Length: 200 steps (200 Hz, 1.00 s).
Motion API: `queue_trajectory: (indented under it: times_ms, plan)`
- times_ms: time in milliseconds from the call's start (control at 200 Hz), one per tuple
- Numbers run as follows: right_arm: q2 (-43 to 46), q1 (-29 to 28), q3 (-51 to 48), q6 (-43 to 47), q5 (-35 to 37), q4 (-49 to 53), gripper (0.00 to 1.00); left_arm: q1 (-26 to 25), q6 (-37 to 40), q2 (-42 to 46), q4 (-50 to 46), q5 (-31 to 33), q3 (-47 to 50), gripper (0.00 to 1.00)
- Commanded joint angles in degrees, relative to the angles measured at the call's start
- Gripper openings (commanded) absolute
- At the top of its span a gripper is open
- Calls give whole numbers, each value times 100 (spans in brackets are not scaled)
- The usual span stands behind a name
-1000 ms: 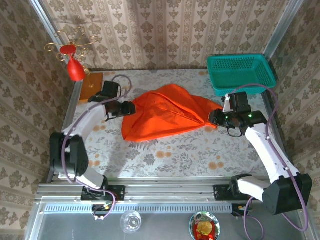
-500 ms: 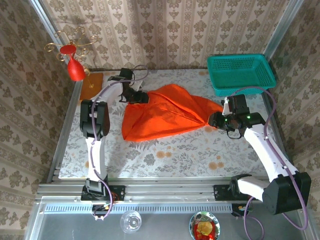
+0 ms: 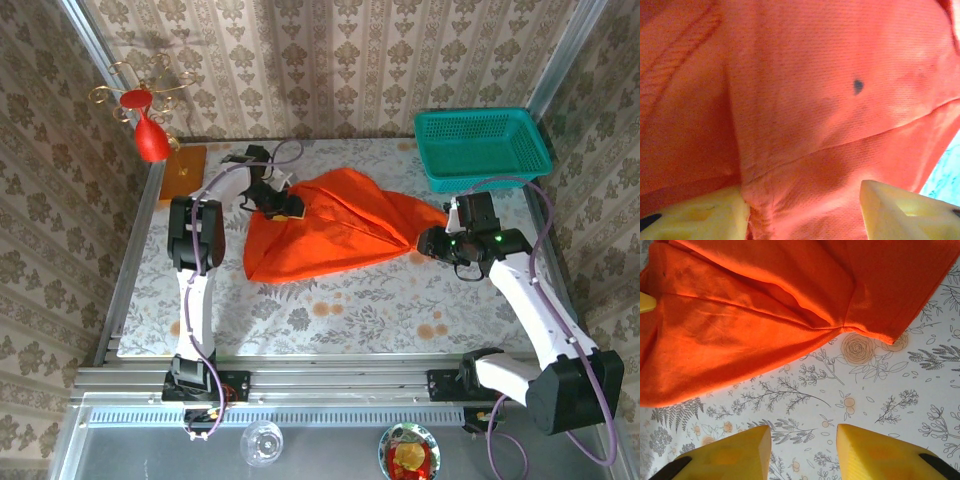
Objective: Fold the inside-out t-shirt
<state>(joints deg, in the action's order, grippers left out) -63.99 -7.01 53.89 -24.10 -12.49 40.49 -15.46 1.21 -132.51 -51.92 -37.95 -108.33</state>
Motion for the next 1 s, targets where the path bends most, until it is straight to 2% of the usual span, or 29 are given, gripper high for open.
queue_trajectory:
  times_ms: [0, 135, 245, 315, 375, 505, 690, 855, 995]
  plan:
    - [123, 15, -47, -83, -78, 55, 40, -27, 124, 133, 51, -547, 168, 59]
    - [158, 16, -36, -86, -78, 82, 40, 16, 0, 295, 338, -724, 318, 56]
    - [185, 15, -31, -87, -62, 108, 40, 93, -86, 398, 488, -761, 417, 46]
    - [202, 14, -38, -86, -52, 117, 40, 168, -180, 554, 763, -742, 603, 46]
    - [205, 15, -43, -86, -58, 117, 40, 250, -327, 712, 1177, -987, 843, 46]
    - [179, 15, -55, -84, -51, 103, 40, 295, -353, 821, 1502, -1663, 989, 54]
    - [163, 17, -81, -87, -52, 99, 41, 81, 225, 436, 625, -1665, 416, 57]
    - [185, 15, -107, -88, -51, 99, 41, 8, 161, 439, 916, -1903, 597, 61]
    - [198, 15, -115, -78, -52, 138, 41, -21, 268, 247, 581, -1658, 401, 61]
